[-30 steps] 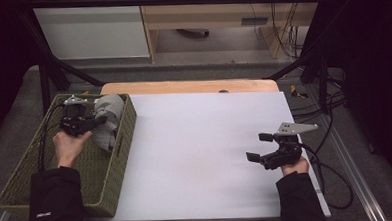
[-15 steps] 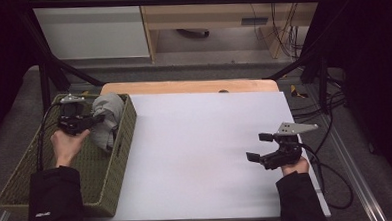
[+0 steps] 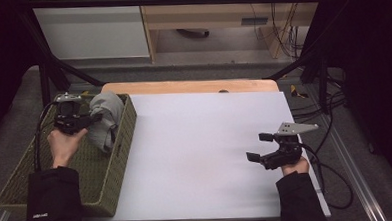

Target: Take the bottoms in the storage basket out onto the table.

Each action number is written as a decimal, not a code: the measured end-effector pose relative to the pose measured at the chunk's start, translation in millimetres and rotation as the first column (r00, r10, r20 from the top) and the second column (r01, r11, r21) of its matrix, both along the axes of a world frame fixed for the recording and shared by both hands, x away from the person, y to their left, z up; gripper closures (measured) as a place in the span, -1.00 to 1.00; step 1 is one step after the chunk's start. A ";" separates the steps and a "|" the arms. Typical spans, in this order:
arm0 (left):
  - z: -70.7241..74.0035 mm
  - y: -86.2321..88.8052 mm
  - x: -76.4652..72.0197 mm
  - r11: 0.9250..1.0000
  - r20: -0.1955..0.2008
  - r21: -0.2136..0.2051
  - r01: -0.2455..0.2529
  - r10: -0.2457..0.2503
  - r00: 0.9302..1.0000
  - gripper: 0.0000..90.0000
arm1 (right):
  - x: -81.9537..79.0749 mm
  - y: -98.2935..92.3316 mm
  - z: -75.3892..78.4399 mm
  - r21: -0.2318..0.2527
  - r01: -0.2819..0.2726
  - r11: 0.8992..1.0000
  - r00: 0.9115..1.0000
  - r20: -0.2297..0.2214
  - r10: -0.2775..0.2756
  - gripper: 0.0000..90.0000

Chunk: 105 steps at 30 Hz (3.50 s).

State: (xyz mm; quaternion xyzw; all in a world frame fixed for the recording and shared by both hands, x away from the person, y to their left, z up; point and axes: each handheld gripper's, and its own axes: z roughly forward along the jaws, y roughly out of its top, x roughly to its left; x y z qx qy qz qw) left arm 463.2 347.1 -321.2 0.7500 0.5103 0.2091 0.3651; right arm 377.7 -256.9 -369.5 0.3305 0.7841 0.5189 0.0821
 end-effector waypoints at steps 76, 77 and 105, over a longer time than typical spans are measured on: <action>66.1 29.7 -46.1 0.997 0.053 -0.034 0.071 -0.069 0.996 0.68 | 0.2 1.2 -0.6 -0.004 -0.005 1.000 1.000 -0.004 0.005 -0.91; 67.4 30.3 -46.5 0.997 0.053 -0.032 0.074 -0.072 0.996 0.68 | 0.3 1.3 -0.7 -0.005 -0.005 1.000 1.000 -0.004 0.005 -0.91; 92.0 35.6 -56.7 0.993 0.053 -0.050 0.107 -0.104 0.993 0.68 | 0.5 1.6 -0.8 -0.006 -0.007 1.000 1.000 -0.003 0.007 -0.91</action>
